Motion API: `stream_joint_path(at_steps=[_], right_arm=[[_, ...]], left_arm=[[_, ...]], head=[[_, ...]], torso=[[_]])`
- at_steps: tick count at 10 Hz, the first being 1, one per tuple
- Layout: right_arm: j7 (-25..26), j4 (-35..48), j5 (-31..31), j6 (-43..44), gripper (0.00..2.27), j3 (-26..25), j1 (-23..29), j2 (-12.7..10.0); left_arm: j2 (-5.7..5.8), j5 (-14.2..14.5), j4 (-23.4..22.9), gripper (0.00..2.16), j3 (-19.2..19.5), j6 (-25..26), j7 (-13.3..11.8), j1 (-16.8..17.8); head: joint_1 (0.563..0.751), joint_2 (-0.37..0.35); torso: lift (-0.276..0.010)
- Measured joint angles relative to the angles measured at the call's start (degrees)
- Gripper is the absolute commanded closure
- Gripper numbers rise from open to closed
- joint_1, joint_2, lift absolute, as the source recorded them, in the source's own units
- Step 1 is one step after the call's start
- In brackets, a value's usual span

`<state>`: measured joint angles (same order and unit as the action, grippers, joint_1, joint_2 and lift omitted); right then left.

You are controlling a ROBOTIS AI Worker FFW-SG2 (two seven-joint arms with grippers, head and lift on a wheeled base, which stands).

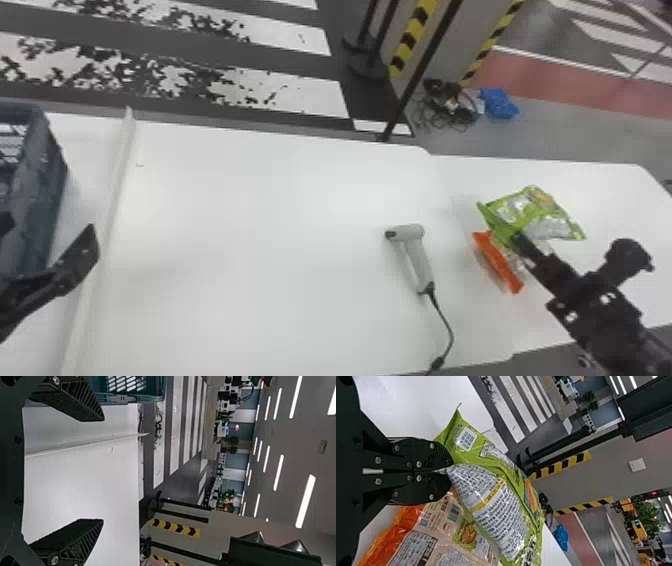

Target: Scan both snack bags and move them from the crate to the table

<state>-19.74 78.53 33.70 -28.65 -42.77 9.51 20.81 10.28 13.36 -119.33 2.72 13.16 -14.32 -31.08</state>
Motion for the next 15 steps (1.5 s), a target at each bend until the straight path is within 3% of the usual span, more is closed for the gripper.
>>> stream_joint_path(at_steps=[1, 4, 5, 7, 10, 12, 15], right_arm=[[0.8, -2.8, -0.3, 0.5, 0.00, 0.6, -0.8, 1.0], [3.7, -4.8, -0.4, 4.4, 0.06, 1.8, -0.6, 1.3], [3.7, -2.0, -0.4, 7.6, 0.06, 1.9, 1.3, 0.2], [5.5, 9.3, -1.9, 12.7, 0.06, 2.9, 7.0, -4.4], [10.4, 27.3, -10.1, 17.8, 0.06, 11.6, 15.2, -10.4], [11.7, 33.8, -14.8, 21.4, 0.06, 19.4, 18.9, -12.4], [12.0, 35.3, -20.1, 28.7, 0.05, 29.2, 22.2, -14.3]], left_arm=[[0.00, 0.0, 0.1, 0.09, 0.0, 0.1, 0.0, 0.0], [-0.02, 0.0, -0.4, 0.09, 0.0, 0.6, 0.0, 0.0], [-0.10, 0.0, -0.7, 0.09, -0.1, 0.7, 0.0, -0.1], [-0.30, -0.1, -1.2, 0.09, -0.4, 1.1, 0.2, 0.0], [-0.67, -1.0, -2.4, 0.08, -2.3, 3.1, 1.6, 1.0], [-0.95, -1.5, -2.7, 0.08, -3.1, 3.4, 1.7, 1.2], [-1.37, -2.1, -2.1, 0.09, -3.1, 0.7, 1.9, 0.7]], head=[[0.695, -0.350], [0.695, -0.350], [0.695, -0.350], [0.695, -0.350], [0.695, -0.350], [0.695, -0.343], [0.695, -0.228]], torso=[[-0.088], [-0.088], [-0.088], [-0.088], [-0.088], [-0.088], [-0.088]])
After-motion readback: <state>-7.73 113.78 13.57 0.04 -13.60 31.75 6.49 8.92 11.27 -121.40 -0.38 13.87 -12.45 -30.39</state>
